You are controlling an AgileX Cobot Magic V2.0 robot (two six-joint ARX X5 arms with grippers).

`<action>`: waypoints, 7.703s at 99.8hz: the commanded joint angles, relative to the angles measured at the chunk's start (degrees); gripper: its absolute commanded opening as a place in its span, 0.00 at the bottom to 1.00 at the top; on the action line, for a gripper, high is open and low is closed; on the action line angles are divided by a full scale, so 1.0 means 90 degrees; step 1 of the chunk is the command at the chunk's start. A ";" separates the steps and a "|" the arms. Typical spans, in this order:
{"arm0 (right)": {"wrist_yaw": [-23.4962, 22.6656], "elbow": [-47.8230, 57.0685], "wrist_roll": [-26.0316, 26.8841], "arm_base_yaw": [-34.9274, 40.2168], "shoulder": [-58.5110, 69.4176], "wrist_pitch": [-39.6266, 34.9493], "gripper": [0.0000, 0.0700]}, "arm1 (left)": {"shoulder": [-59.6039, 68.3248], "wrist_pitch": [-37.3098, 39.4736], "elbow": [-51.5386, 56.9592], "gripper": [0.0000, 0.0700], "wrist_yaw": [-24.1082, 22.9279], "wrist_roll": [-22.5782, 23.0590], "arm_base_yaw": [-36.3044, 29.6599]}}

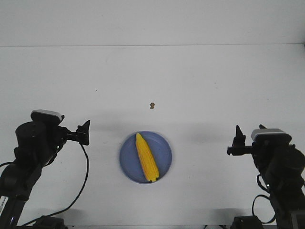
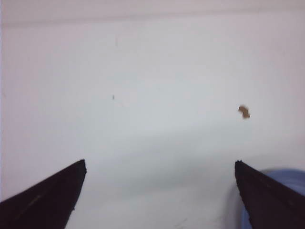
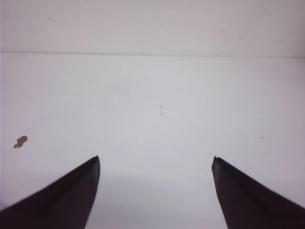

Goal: Place corn on plate with both arms

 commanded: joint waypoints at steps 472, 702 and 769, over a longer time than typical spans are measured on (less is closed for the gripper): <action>-0.0112 -0.1756 0.0041 0.0012 -0.2344 0.0784 0.02 | -0.5503 0.3932 -0.5935 0.02 -0.0393 -0.0342 0.0877; -0.0114 -0.5333 0.0396 -0.0032 -0.3757 0.4971 0.02 | -0.5503 0.3927 -0.5935 0.02 -0.0393 -0.0342 0.0877; -0.0114 -0.5333 0.0396 -0.0032 -0.3757 0.4971 0.02 | -0.5503 0.3927 -0.5935 0.02 -0.0393 -0.0342 0.0877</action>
